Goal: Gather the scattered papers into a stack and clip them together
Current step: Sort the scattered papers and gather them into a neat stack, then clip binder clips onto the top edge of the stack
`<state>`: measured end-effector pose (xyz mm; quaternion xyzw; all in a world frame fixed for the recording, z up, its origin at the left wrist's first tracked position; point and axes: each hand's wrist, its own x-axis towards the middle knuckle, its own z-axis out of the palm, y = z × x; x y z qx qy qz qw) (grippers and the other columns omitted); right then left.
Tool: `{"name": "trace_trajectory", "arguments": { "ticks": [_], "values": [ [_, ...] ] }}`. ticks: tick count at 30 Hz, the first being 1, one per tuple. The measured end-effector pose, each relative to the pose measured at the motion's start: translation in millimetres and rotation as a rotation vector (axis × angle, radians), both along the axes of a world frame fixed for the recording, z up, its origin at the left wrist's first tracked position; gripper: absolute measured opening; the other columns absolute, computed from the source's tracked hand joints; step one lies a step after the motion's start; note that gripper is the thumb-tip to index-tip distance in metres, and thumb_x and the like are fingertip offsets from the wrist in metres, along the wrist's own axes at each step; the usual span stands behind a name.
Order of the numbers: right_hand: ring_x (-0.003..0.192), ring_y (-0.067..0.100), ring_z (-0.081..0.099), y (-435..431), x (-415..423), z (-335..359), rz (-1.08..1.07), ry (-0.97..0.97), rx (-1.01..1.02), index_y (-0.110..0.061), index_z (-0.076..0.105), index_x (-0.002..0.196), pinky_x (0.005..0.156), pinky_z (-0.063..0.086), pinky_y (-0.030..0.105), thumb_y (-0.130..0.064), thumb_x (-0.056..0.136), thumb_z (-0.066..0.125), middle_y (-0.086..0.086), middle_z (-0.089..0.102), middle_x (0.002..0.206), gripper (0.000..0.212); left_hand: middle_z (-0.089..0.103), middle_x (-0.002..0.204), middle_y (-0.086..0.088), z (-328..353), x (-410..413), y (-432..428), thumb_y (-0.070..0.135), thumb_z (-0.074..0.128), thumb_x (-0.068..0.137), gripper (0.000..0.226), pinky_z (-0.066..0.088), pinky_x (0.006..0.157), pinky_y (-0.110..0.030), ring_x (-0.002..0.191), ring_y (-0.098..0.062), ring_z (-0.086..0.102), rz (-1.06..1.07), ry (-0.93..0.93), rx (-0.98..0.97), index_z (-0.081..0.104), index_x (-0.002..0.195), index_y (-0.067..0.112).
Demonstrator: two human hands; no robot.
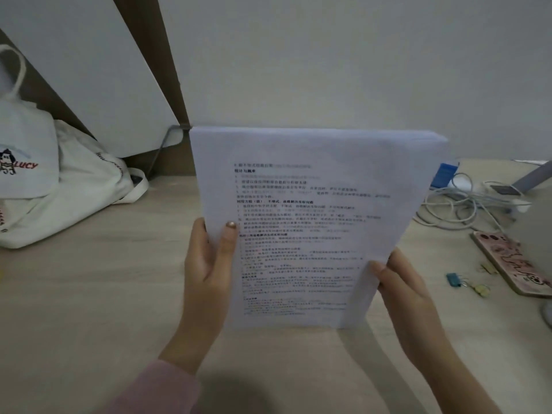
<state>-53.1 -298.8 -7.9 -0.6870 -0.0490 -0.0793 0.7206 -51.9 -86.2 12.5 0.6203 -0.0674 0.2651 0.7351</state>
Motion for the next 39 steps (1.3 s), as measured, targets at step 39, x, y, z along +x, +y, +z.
{"name": "trace_trajectory", "arguments": {
  "ticks": [39],
  "values": [
    [0.138,0.034,0.021,-180,87,-96,-0.573,0.329,-1.143,-0.010,0.051,0.126,0.113,0.021,0.046,-0.038,0.087,0.055,0.021,0.030,0.145,0.049,0.071,0.088,-0.002,-95,108,-53,0.023,0.055,0.091,0.013,0.052,0.065,-0.032,0.078,-0.021,0.068,-0.178,0.822,0.357,0.062,0.090,0.012]
  ]
}}
